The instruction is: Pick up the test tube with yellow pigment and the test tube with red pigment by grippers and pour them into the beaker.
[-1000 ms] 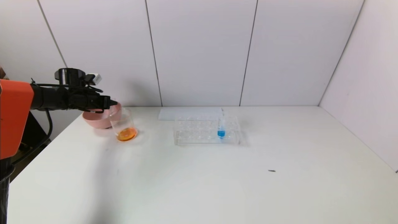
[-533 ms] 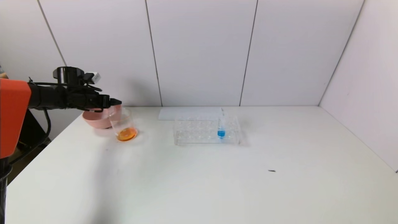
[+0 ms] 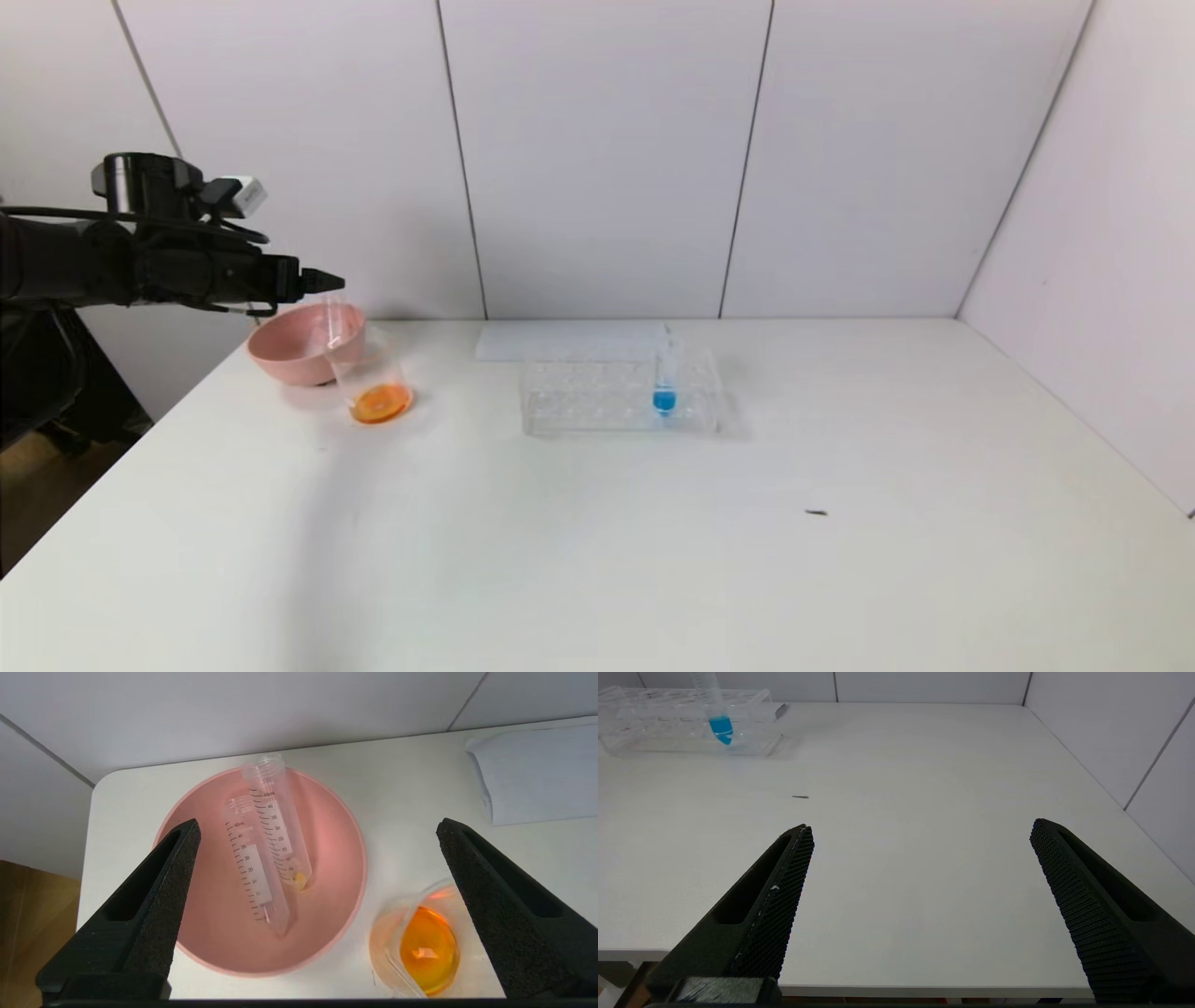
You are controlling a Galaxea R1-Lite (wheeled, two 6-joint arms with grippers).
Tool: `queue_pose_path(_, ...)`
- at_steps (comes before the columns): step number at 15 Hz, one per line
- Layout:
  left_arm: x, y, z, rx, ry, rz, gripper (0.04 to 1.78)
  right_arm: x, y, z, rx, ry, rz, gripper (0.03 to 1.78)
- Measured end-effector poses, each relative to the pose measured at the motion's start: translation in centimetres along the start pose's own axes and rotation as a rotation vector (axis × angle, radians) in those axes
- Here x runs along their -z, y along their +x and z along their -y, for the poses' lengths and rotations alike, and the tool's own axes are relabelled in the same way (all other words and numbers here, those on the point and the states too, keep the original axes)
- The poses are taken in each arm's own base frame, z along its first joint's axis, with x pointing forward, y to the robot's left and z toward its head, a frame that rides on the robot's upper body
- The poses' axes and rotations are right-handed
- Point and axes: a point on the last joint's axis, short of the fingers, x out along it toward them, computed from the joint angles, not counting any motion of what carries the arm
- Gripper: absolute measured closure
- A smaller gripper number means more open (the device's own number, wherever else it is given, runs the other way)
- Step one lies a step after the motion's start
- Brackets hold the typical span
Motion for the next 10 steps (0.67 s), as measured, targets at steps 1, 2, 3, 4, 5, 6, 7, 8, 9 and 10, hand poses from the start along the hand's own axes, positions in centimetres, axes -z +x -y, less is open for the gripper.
queue_pose_path(1, -0.4, -1.3, 0.3, -0.003, 0.003, 0.009, 0.06, 0.0, 0.0, 0.0, 0.000, 0.000, 0.000, 0.11)
queue_pose_path(2, -0.7, -2.8, 0.7, -0.005, 0.007, 0.019, 0.06, 0.0, 0.0, 0.0, 0.000, 0.000, 0.000, 0.11)
queue_pose_path(3, -1.1, -4.4, 1.2, -0.006, 0.013, 0.032, 0.06, 0.0, 0.0, 0.0, 0.001, 0.000, 0.000, 0.11)
queue_pose_path(4, -1.4, -5.9, 1.6, -0.008, 0.019, 0.045, 0.06, 0.0, 0.0, 0.0, 0.000, 0.000, 0.000, 0.11)
queue_pose_path(5, -1.6, -7.5, 2.1, -0.010, 0.024, 0.059, 0.06, 0.0, 0.0, 0.0, 0.001, 0.000, 0.000, 0.11)
queue_pose_path(6, -1.8, -9.2, 2.6, -0.013, 0.029, 0.074, 0.06, 0.0, 0.0, 0.0, 0.001, 0.000, 0.000, 0.11)
queue_pose_path(7, -2.0, -10.9, 3.1, -0.016, 0.035, 0.092, 0.06, 0.0, 0.0, 0.0, 0.000, 0.000, 0.000, 0.11)
queue_pose_path(8, -2.1, -12.5, 3.6, -0.019, 0.040, 0.109, 0.06, 0.0, 0.0, 0.0, 0.000, 0.000, 0.000, 0.11)
queue_pose_path(9, -2.1, -14.0, 4.0, -0.022, 0.045, 0.125, 0.06, 0.0, 0.0, 0.0, 0.000, 0.000, 0.000, 0.11)
queue_pose_path(10, -2.0, -15.7, 4.5, -0.025, 0.050, 0.142, 0.06, 0.0, 0.0, 0.0, 0.000, 0.000, 0.000, 0.11)
